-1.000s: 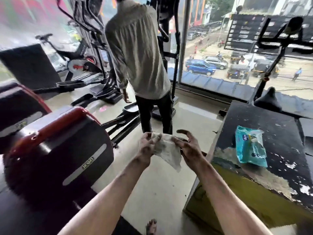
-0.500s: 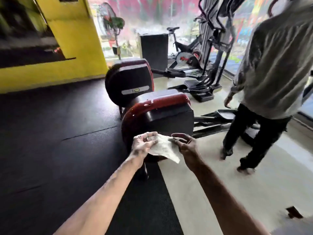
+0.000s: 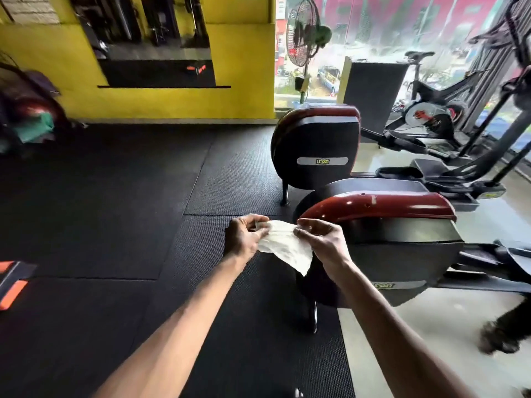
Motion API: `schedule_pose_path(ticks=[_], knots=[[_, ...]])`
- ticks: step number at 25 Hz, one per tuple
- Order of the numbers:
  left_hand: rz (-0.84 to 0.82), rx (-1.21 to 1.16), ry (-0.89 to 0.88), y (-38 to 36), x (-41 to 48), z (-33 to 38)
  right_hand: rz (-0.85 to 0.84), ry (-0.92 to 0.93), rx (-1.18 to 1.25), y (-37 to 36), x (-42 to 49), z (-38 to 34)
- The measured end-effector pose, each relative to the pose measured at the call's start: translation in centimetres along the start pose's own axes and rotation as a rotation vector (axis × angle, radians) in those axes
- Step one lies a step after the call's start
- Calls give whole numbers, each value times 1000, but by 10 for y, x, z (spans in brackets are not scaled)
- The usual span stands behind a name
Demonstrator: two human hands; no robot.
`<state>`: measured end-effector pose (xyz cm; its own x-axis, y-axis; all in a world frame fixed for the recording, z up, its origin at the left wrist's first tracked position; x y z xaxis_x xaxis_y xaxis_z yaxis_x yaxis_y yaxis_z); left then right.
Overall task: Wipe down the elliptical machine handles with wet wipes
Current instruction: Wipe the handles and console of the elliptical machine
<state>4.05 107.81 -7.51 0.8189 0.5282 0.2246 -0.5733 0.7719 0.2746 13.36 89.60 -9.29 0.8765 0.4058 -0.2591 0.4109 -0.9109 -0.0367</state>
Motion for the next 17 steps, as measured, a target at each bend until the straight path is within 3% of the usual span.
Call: schedule_pose_path(ticks=[5,12,17], knots=[[-6,-3,38,10,107,-31,-32,-16,-13,-30,117,-25],[75,114,-22,-13,289,-47,71,162,-88,-42,291,-89],[84,140,-14,-28,406,-56,46,124,-39,-40,396,-129]])
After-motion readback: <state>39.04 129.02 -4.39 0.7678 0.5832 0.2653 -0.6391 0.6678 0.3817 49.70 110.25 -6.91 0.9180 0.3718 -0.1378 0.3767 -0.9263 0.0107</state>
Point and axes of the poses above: each hand's wrist, its own x-axis towards the middle knuckle, its own y-axis out of the back of the hand, z = x × y, the point moved 1 cm from there along x, towards the middle knuckle, and after that the axes turned 13 degrees about -y, right-handed, at the moved point
